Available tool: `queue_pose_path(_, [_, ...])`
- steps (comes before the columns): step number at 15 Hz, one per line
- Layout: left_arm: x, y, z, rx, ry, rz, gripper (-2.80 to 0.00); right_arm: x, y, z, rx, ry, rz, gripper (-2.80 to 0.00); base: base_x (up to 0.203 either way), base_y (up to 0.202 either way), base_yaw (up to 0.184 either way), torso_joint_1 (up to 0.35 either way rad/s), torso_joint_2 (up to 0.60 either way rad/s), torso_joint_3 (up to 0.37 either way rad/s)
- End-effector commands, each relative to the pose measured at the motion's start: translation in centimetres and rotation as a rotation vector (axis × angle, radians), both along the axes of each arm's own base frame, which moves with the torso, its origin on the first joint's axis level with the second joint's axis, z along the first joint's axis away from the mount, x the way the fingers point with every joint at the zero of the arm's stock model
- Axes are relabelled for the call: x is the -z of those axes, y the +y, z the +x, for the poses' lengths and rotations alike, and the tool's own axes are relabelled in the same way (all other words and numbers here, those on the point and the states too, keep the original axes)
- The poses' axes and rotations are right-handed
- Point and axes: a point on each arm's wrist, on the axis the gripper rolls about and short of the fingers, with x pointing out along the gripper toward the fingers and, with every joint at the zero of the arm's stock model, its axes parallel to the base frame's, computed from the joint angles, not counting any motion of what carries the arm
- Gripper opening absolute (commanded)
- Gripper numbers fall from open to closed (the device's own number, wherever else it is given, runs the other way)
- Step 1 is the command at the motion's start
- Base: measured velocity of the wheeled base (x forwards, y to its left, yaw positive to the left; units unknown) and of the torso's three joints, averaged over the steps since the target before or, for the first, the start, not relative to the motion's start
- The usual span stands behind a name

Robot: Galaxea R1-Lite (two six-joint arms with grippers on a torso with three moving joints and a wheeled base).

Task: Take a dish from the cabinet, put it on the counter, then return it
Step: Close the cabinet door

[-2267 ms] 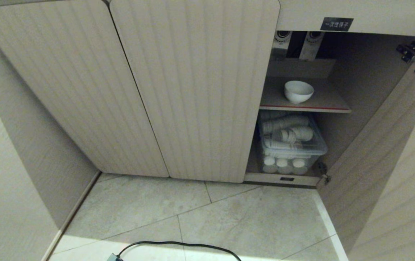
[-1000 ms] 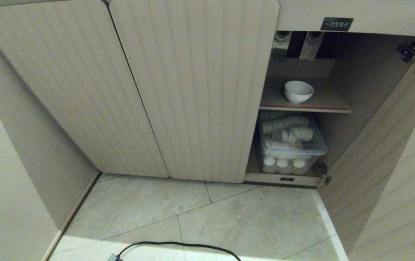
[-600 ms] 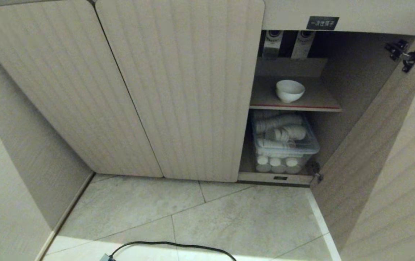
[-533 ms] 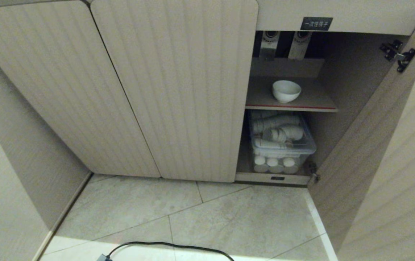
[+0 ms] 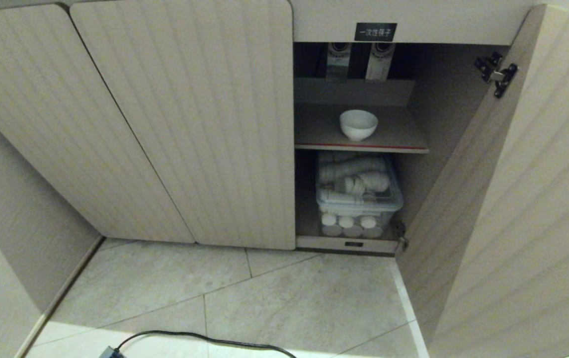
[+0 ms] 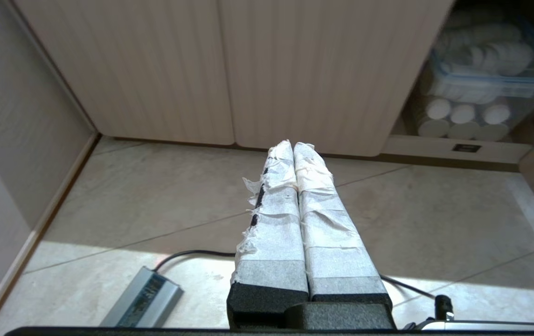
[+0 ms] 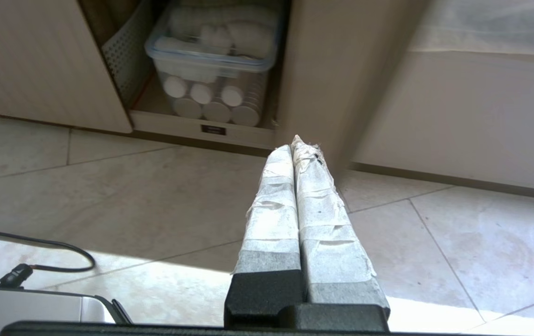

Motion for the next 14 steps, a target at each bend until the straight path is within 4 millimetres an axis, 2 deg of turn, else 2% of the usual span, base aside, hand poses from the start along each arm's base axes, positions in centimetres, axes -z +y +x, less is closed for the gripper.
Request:
queue_pose_path(1, [0.02,0.0,0.0,-0.001,0.0,-0.001,-2.8,0.0,0.0,0.01,0.0,0.002,0.0,-2.8,0.0,-0.147,0.0,0.002,0.0,0.002])
queue_pose_path(14, [0.01,0.0,0.0,-0.001,0.0,-0.001,-2.8,0.01,0.0,0.01,0.0,0.002,-0.004,-2.8,0.0,-0.006,0.0,0.0,0.0,0.0])
